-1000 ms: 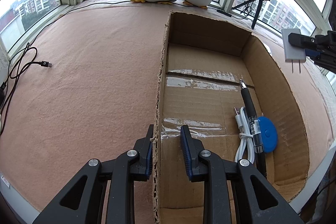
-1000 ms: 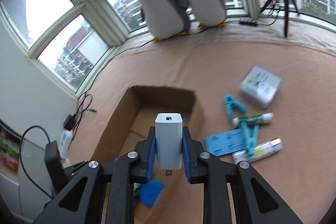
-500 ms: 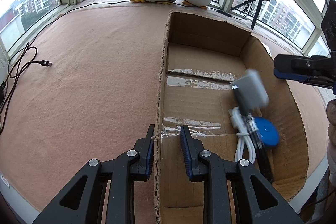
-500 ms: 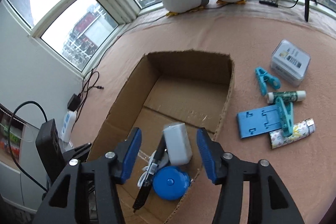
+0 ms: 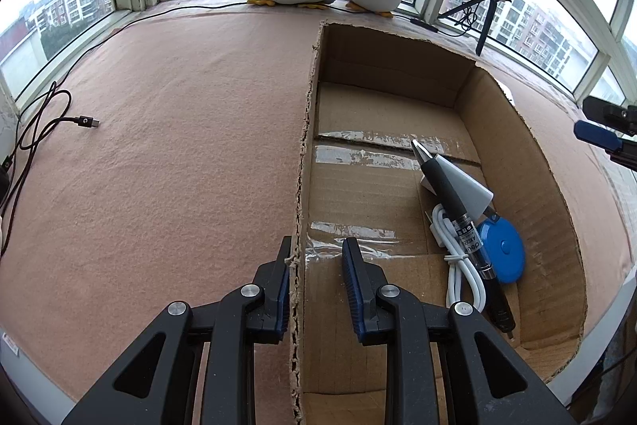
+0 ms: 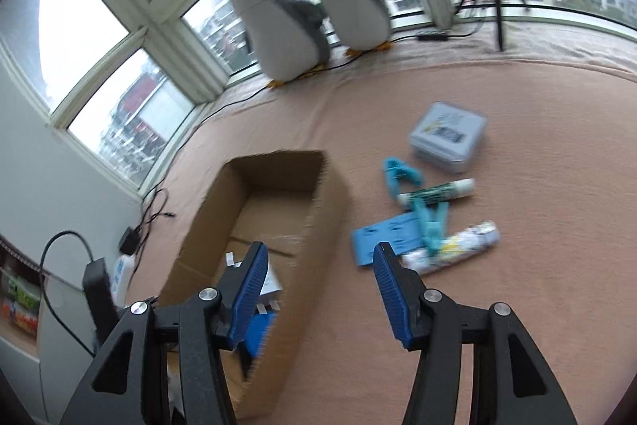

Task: Organize rigid objects
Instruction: 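Carry the charger over the box and open the right gripper, then move the right tool back to the blue clothes clip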

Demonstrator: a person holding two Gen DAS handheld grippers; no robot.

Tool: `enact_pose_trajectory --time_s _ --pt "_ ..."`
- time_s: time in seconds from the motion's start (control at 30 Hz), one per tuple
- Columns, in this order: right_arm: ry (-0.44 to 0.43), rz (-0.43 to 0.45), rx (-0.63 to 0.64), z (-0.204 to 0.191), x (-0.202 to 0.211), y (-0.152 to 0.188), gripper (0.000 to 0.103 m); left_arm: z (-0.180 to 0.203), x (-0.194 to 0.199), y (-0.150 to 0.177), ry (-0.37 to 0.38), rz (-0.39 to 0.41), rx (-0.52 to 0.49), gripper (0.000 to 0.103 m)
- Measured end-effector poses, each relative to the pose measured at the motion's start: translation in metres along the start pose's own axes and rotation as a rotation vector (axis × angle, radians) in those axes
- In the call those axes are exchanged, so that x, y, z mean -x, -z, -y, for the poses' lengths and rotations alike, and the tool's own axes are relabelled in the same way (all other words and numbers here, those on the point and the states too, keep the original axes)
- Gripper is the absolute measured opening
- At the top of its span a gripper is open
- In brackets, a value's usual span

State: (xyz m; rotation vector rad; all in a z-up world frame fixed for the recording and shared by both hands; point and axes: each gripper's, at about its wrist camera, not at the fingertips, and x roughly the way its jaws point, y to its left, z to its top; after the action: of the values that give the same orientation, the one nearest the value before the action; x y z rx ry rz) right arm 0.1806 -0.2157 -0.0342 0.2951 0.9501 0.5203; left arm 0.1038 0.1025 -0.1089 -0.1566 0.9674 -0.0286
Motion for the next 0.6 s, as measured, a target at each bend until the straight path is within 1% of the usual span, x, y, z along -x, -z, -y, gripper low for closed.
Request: enact_pose_trajectory --time_s 0.07,0.13,0.23,0.33,0.43,0.6 --pt "0.082 0.022 -0.013 0.019 0.008 0.002 0.051 0.000 0.000 0.000 0.002 0.002 0.002 0.025" --pt "0.125 0.029 -0.029 0.033 0.012 0.004 0.051 0.000 0.000 0.001 0.002 0.003 0.002 0.025" --pt "0.138 0.016 -0.093 0.058 0.012 0.008 0.051 0.000 0.000 0.001 0.000 0.002 0.000 0.025" --pt "0.154 0.010 -0.129 0.074 0.009 0.010 0.051 0.001 0.001 0.001 -0.004 0.002 -0.002 0.025" --pt "0.154 -0.008 -0.131 0.078 0.003 0.008 0.051 0.002 0.000 0.000 -0.007 0.001 -0.004 0.025" --pt "0.184 -0.035 -0.091 0.072 -0.012 0.002 0.051 0.003 0.000 0.000 -0.010 0.001 -0.005 0.025"
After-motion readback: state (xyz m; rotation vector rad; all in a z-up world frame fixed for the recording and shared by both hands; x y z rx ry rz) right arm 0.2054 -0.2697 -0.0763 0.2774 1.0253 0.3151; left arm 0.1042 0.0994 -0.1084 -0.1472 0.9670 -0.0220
